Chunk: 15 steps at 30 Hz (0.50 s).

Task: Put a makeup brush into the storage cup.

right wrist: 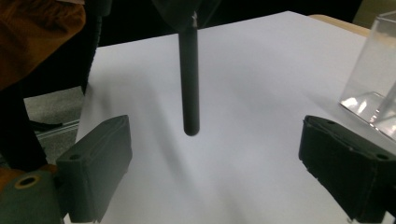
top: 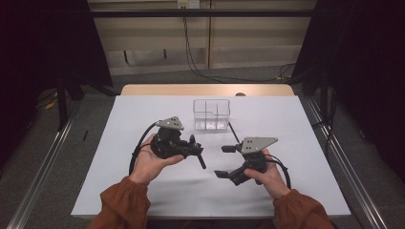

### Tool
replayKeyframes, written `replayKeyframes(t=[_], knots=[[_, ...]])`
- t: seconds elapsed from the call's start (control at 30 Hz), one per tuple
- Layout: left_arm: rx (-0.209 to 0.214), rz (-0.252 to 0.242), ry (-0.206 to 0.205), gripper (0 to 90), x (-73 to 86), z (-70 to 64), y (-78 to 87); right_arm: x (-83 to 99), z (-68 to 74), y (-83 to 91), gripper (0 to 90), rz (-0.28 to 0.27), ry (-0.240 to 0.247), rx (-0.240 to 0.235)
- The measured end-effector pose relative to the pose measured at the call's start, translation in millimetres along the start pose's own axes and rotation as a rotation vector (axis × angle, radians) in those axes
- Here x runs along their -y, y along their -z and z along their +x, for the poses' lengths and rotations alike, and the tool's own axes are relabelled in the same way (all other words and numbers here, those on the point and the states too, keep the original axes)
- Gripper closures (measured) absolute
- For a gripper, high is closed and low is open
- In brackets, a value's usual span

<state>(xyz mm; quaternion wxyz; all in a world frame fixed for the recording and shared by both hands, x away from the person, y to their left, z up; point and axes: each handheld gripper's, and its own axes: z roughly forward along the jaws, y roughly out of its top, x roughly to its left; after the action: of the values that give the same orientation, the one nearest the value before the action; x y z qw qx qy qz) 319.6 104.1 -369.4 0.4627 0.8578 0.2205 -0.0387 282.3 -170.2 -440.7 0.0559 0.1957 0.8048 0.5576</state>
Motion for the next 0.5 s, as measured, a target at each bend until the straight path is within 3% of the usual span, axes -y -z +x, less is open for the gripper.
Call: replayKeyframes(t=[0.3,0.5], knots=[[0.005,-0.004,0.025,78.2,2.6,1.8,-1.6,-12.7,3.4,-17.5,7.6,0.013,0.007,-0.037],[0.002,-0.002,0.028,78.2,4.6,1.8,-3.5,-16.0,4.0,-27.2,9.5,0.033,0.002,-0.029]])
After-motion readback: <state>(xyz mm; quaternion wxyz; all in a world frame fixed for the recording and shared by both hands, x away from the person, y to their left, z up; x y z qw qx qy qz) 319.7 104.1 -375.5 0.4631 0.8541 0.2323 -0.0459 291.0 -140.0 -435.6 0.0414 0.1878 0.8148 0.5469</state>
